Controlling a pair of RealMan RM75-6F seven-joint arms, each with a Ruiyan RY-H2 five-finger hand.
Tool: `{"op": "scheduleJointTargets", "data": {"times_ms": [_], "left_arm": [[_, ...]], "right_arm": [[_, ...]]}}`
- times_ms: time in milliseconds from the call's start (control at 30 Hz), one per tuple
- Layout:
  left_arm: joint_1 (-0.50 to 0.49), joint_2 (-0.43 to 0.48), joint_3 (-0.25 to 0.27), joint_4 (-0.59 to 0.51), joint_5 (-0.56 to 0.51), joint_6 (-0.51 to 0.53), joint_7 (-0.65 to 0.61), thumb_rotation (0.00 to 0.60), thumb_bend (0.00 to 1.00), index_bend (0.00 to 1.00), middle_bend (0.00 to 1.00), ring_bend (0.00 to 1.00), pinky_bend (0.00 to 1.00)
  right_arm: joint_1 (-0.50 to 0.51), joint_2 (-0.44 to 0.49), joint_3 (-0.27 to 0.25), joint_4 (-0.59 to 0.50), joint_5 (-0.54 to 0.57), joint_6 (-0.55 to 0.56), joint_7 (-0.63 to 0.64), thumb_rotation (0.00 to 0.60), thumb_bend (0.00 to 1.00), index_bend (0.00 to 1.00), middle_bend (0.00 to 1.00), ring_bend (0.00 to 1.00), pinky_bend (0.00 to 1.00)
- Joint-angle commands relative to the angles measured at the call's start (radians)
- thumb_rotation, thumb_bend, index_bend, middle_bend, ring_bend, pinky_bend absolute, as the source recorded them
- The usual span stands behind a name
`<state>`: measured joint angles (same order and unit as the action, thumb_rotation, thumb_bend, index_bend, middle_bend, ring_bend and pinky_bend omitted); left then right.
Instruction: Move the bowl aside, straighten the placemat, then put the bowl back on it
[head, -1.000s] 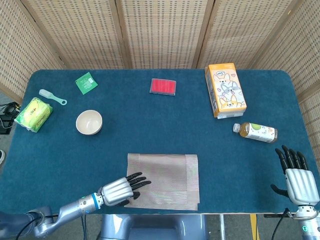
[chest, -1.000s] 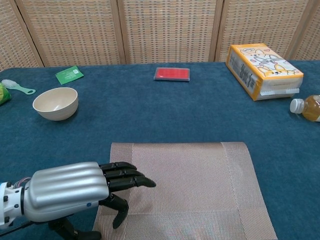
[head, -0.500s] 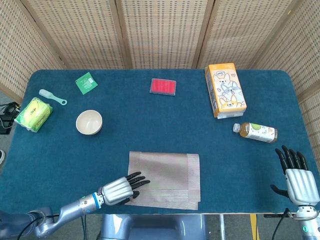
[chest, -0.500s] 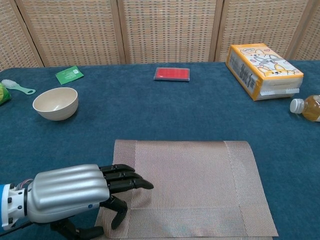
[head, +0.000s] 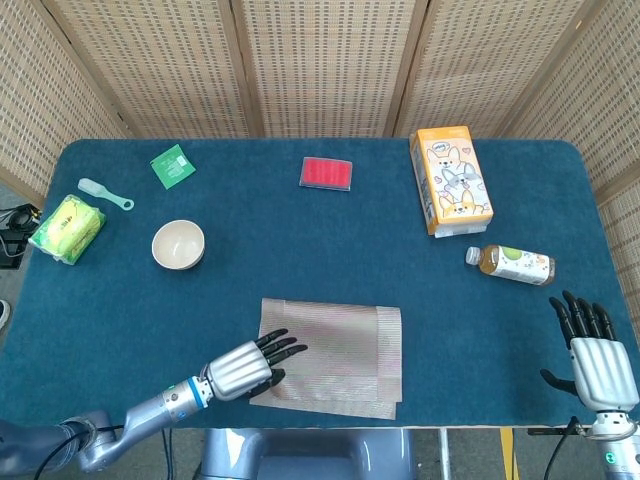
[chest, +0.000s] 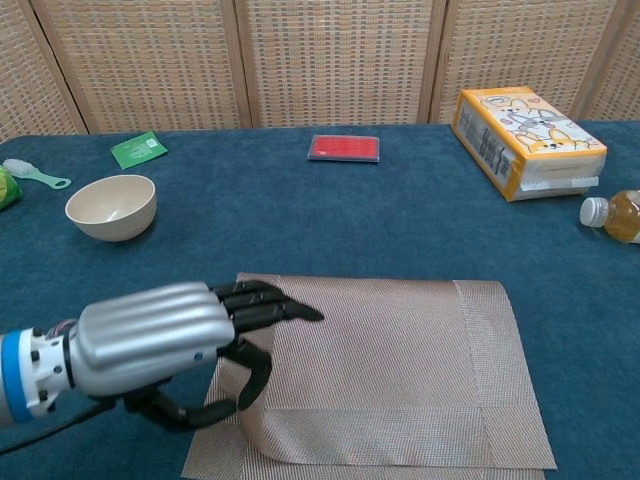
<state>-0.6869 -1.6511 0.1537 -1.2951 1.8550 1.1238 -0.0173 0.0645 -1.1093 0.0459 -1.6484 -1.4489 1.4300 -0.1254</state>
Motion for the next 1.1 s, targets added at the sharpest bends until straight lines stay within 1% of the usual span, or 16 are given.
{"op": "scheduleJointTargets", "data": {"times_ms": [33, 133, 167, 200, 267, 367, 533, 667, 733, 833, 867, 933, 967, 1000, 1033, 1100], "left_arm": [[-0.069, 0.033, -0.205, -0.075, -0.174, -0.077, 0.077, 0.600, 0.57, 0.82, 0.00, 0.00, 0.00], [-0.117, 0.032, -0.310, -0.056, -0.289, -0.149, 0.115, 0.600, 0.57, 0.83, 0.00, 0.00, 0.00], [-0.131, 0.028, -0.337, -0.043, -0.322, -0.169, 0.122, 0.600, 0.57, 0.83, 0.00, 0.00, 0.00], [-0.139, 0.027, -0.348, -0.037, -0.339, -0.181, 0.127, 0.600, 0.57, 0.83, 0.00, 0.00, 0.00], [-0.167, 0.018, -0.397, 0.001, -0.411, -0.226, 0.141, 0.600, 0.57, 0.83, 0.00, 0.00, 0.00], [-0.200, -0.001, -0.443, 0.065, -0.493, -0.276, 0.167, 0.600, 0.57, 0.83, 0.00, 0.00, 0.00], [-0.244, -0.040, -0.485, 0.168, -0.603, -0.334, 0.211, 0.600, 0.58, 0.83, 0.00, 0.00, 0.00], [-0.300, -0.114, -0.537, 0.346, -0.717, -0.357, 0.278, 0.600, 0.59, 0.83, 0.00, 0.00, 0.00], [-0.330, -0.151, -0.554, 0.435, -0.763, -0.381, 0.299, 0.600, 0.59, 0.83, 0.00, 0.00, 0.00], [-0.356, -0.191, -0.570, 0.527, -0.808, -0.397, 0.307, 0.600, 0.58, 0.82, 0.00, 0.00, 0.00], [-0.363, -0.209, -0.581, 0.566, -0.834, -0.401, 0.309, 0.600, 0.57, 0.76, 0.00, 0.00, 0.00], [-0.370, -0.224, -0.591, 0.602, -0.872, -0.424, 0.320, 0.600, 0.33, 0.43, 0.00, 0.00, 0.00], [-0.370, -0.221, -0.604, 0.604, -0.904, -0.442, 0.323, 0.600, 0.15, 0.20, 0.00, 0.00, 0.00], [-0.370, -0.218, -0.608, 0.600, -0.913, -0.444, 0.324, 0.600, 0.02, 0.04, 0.00, 0.00, 0.00], [-0.367, -0.211, -0.617, 0.588, -0.922, -0.433, 0.313, 0.600, 0.00, 0.00, 0.00, 0.00, 0.00], [-0.351, -0.192, -0.626, 0.554, -0.914, -0.389, 0.283, 0.600, 0.00, 0.00, 0.00, 0.00, 0.00]], "right_arm": [[0.001, -0.002, -0.001, 0.000, 0.001, -0.003, -0.004, 0.600, 0.00, 0.00, 0.00, 0.00, 0.00], [0.001, -0.003, 0.000, 0.001, 0.003, -0.001, -0.007, 0.600, 0.00, 0.00, 0.00, 0.00, 0.00], [0.000, -0.003, 0.001, 0.001, 0.004, -0.001, -0.008, 0.600, 0.00, 0.00, 0.00, 0.00, 0.00], [0.001, -0.003, 0.001, 0.001, 0.004, -0.001, -0.008, 0.600, 0.00, 0.00, 0.00, 0.00, 0.00], [0.001, -0.004, 0.002, 0.002, 0.006, -0.001, -0.011, 0.600, 0.00, 0.00, 0.00, 0.00, 0.00], [0.001, -0.006, 0.002, 0.003, 0.010, -0.003, -0.015, 0.600, 0.00, 0.00, 0.00, 0.00, 0.00], [0.003, -0.009, 0.004, 0.005, 0.020, -0.009, -0.023, 0.600, 0.00, 0.00, 0.00, 0.00, 0.00], [0.008, -0.015, 0.008, 0.012, 0.042, -0.026, -0.036, 0.600, 0.00, 0.00, 0.00, 0.00, 0.00], [0.010, -0.018, 0.010, 0.016, 0.050, -0.032, -0.043, 0.600, 0.00, 0.00, 0.00, 0.00, 0.00], [0.012, -0.021, 0.012, 0.018, 0.060, -0.038, -0.048, 0.600, 0.00, 0.00, 0.00, 0.00, 0.00], [0.013, -0.022, 0.013, 0.021, 0.065, -0.041, -0.050, 0.600, 0.00, 0.00, 0.00, 0.00, 0.00], [0.015, -0.023, 0.013, 0.023, 0.070, -0.045, -0.052, 0.600, 0.00, 0.00, 0.00, 0.00, 0.00], [0.015, -0.024, 0.013, 0.025, 0.072, -0.048, -0.052, 0.600, 0.00, 0.00, 0.00, 0.00, 0.00], [0.015, -0.025, 0.013, 0.026, 0.072, -0.049, -0.052, 0.600, 0.00, 0.00, 0.00, 0.00, 0.00], [0.016, -0.026, 0.012, 0.027, 0.072, -0.050, -0.053, 0.600, 0.00, 0.00, 0.00, 0.00, 0.00], [0.017, -0.027, 0.009, 0.029, 0.069, -0.052, -0.053, 0.600, 0.00, 0.00, 0.00, 0.00, 0.00]]}}
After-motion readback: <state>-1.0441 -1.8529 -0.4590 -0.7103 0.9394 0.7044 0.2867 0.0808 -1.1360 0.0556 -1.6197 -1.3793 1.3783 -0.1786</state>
